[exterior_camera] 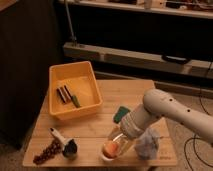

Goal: Place apple in paper cup

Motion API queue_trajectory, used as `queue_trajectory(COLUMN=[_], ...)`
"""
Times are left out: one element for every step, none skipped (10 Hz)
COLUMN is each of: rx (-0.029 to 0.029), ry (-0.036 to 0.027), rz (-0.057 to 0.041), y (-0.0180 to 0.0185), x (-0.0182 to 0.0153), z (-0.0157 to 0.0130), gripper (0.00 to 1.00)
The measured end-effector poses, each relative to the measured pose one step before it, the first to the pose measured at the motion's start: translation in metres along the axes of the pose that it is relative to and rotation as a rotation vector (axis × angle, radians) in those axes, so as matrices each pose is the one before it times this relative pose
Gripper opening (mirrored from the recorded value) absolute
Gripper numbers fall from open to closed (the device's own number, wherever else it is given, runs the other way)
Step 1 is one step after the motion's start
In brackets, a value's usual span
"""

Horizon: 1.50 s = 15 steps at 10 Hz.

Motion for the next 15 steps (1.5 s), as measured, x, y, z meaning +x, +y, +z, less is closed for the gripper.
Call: queue_trajectory(rx=[0.00294, 0.00346, 0.00085, -0.00126, -0.00087, -0.00058, -0.00056, 0.00076, 0.00186, 0.00456, 0.00293, 0.00331, 0.00454, 0.0029, -0.00033], ry=[-0.00726, -0.00496, -0.00458, -0.00139, 0.00108, 0.00206, 0.00158, 0.00116, 0.00452, 0.00796, 0.00769, 0.00443, 0.00423, 0.00303, 0.00137], rz=[0.01747, 0.01371, 0.01066, 0.00614, 0.00656, 0.00512, 0.00444, 0.0048, 0.00821, 0.00993, 0.00872, 0.00527, 0.00451, 0.00191, -0.00158], y=[0.00111, 0.00032, -0.00057, -0.00119, -0.00141, -0.00223, -0.00229, -0.00173, -0.00106, -0.00084, -0.00035, -0.00066, -0.00091, -0.00119, -0.00146], x=[0.00236, 0.00204, 0.00135, 0.00086, 0.00122, 0.00091, 0.00117, 0.00156, 0.0025, 0.00208, 0.00209, 0.00129, 0.0011, 0.00023, -0.00152], z=[0.00289, 0.00206, 0.00289, 0.00316, 0.00282, 0.00291, 0.00217, 0.00122, 0.00077, 0.00007, 0.00001, -0.00039, -0.00079, -0.00025, 0.00095], gripper=[0.18, 0.18, 0.18, 0.18, 0.18, 0.18, 0.18, 0.18, 0.22, 0.3, 0.41, 0.5, 0.61, 0.71, 0.77])
